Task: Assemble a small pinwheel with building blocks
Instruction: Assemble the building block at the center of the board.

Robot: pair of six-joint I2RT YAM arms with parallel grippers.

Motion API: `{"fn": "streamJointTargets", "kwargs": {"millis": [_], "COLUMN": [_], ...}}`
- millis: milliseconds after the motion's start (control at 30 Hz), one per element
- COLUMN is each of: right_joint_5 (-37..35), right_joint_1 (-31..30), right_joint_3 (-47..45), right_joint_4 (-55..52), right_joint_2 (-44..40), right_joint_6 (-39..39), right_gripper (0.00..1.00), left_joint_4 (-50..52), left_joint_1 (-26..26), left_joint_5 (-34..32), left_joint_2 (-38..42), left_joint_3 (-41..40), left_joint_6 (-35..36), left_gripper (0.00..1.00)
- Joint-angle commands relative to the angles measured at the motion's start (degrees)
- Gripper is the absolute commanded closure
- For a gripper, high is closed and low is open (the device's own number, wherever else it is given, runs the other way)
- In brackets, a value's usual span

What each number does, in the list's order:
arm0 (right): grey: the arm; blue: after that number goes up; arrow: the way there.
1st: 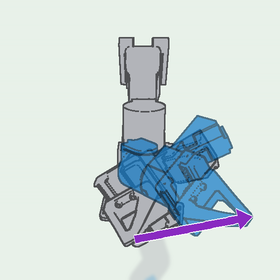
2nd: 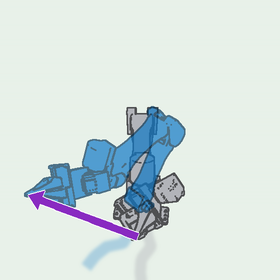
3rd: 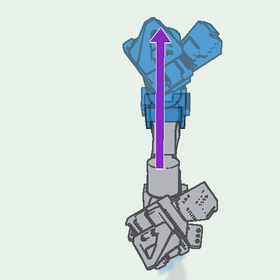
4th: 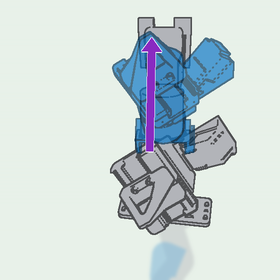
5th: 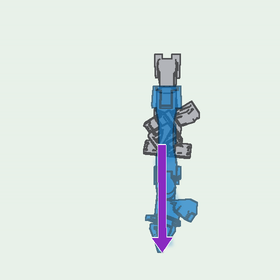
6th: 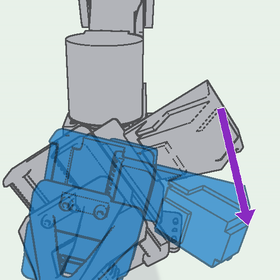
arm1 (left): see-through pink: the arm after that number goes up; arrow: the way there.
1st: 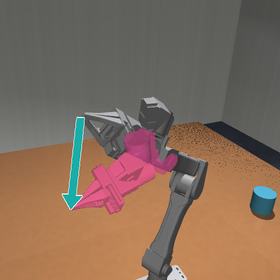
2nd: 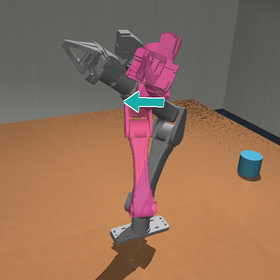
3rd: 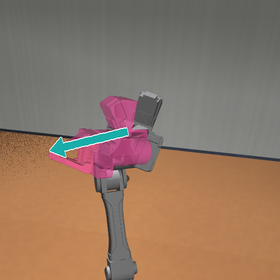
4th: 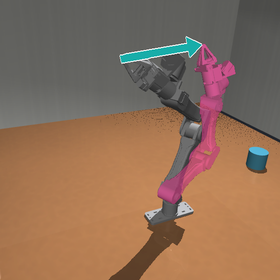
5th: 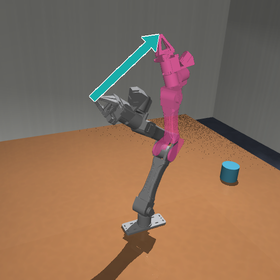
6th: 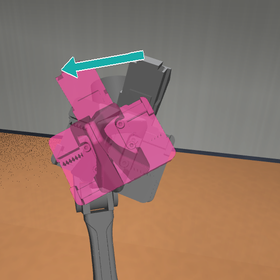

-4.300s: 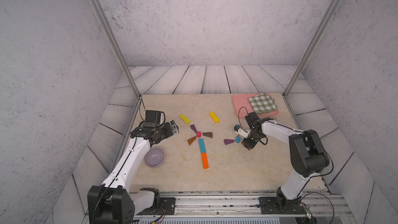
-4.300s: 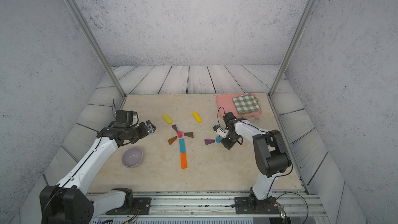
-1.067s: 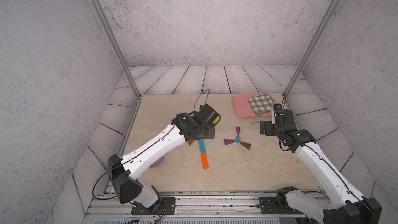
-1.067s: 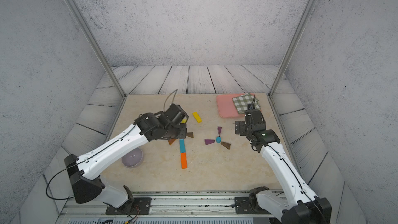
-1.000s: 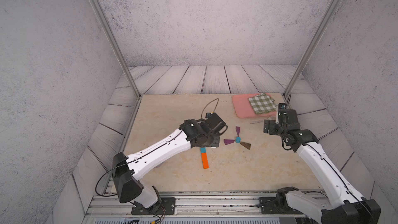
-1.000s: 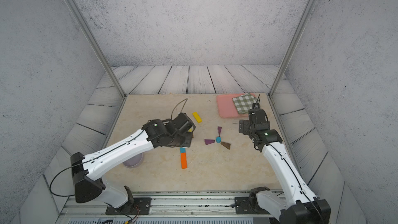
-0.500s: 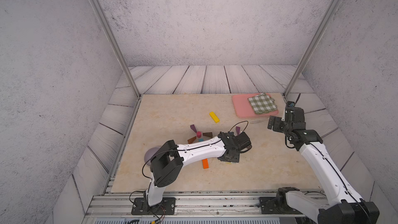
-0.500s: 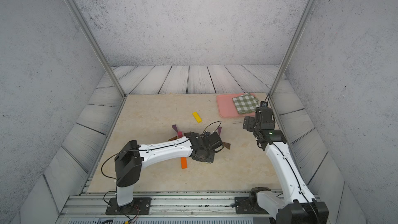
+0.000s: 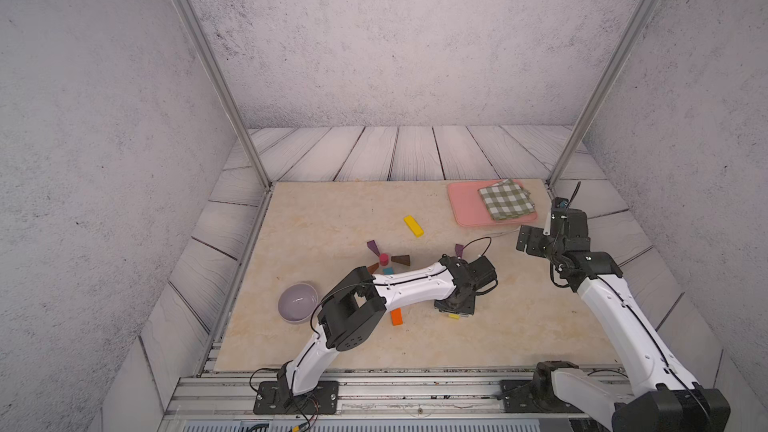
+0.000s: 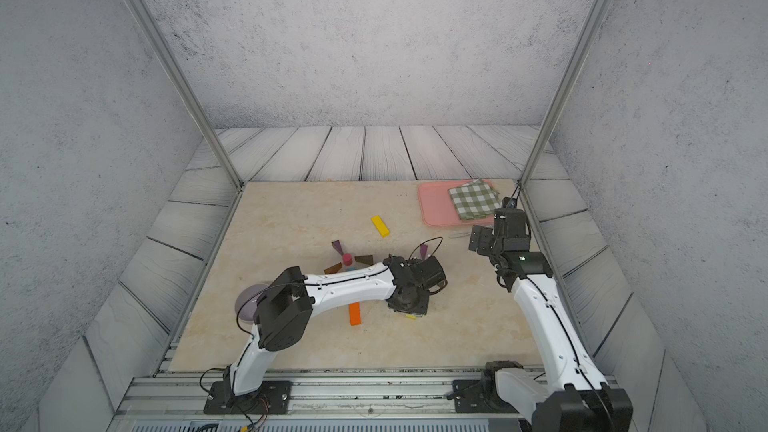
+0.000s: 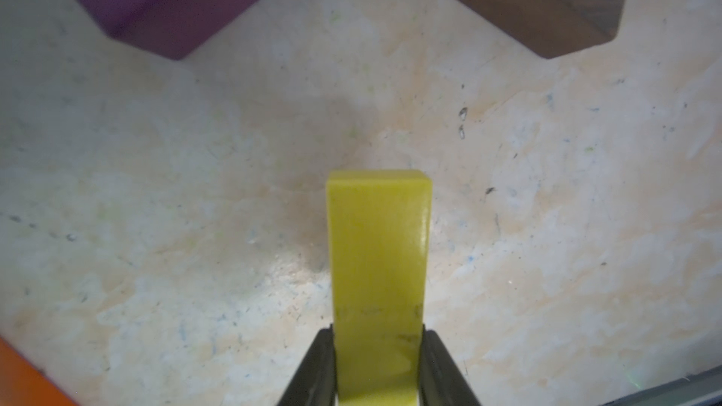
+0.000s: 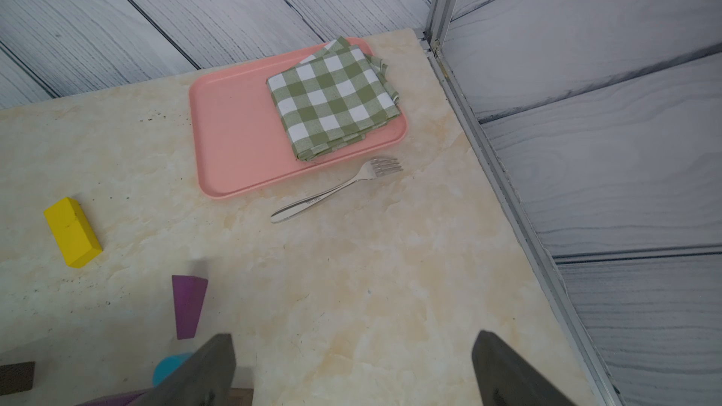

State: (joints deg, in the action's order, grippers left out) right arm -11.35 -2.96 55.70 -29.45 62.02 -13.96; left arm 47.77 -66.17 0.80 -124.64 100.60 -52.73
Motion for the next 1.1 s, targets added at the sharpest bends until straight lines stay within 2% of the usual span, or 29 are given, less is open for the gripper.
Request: {"fn": "streamJointTargets", "kwargs": {"millis": [0, 267, 667, 767, 1067], "right_joint_5": [1.05, 1.35, 2.65, 2.82, 3.60], "right_joint_1": [0.32, 0.50, 0.72, 0.84, 1.20], "right_joint_3": [-0.35, -0.86, -1.39, -1.47, -1.91], "right_joint_4": [0.53, 0.56, 1.00, 1.06, 1.52], "right_joint_2": [-0.94, -1.43, -1.63, -1.72, -1.81], "right_joint_6": [-0.55, -0.39, -0.36, -0.37, -0.46], "right_gripper": [0.01, 0.01, 0.01, 0.01, 0.01], "left_joint_4": [2.21, 2.29, 4.60, 4.96, 4.71], "left_joint_1": [0.50, 1.20, 2.19, 2.94, 3.77], "left_joint_5": [0.77, 2.31, -0.29, -0.14, 1.51], "left_joint_2": [-2.37, -6.05, -7.63, -8.26, -9.82], "left_joint_3": [2.68, 6.69, 8.57, 9.31, 11.02], "left_joint_6": [0.55, -0.95, -2.64, -2.67, -2.28], "left_gripper": [0.95, 0.87, 0.85, 0.82, 0.82]}}
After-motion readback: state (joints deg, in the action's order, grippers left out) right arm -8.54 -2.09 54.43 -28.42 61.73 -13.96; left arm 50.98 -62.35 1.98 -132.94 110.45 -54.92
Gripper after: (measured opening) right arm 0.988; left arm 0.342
